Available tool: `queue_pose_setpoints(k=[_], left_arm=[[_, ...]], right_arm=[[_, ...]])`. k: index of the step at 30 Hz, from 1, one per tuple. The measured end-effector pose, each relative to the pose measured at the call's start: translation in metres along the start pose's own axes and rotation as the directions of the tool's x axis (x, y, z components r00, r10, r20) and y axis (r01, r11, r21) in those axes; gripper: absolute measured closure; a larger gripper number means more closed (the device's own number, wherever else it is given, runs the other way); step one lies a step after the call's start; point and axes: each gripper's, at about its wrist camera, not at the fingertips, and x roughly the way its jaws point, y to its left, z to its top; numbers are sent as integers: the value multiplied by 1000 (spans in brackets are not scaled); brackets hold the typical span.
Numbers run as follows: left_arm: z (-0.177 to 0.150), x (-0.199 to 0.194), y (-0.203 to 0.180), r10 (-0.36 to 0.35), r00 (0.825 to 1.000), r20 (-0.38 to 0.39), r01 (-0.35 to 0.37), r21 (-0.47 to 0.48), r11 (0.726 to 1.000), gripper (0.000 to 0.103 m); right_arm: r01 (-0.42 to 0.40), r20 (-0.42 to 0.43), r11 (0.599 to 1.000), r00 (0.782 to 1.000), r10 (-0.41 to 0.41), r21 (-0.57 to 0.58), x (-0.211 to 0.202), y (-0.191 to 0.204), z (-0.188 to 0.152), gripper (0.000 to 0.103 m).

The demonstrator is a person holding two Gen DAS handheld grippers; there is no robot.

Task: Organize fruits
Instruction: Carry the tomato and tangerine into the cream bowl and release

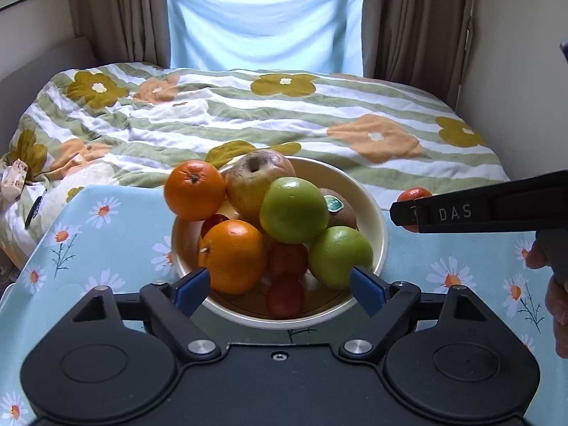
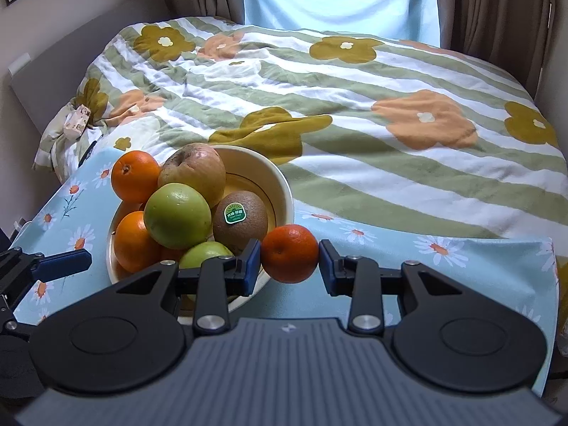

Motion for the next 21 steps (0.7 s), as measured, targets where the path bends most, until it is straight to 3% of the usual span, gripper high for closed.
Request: queue_pose_setpoints(k=[21], left_arm=[[4,-20,42,44,998,41,-41,-80,996,13]], right_arm=[[-66,22,995,997,67,-76,25,18,1,53]])
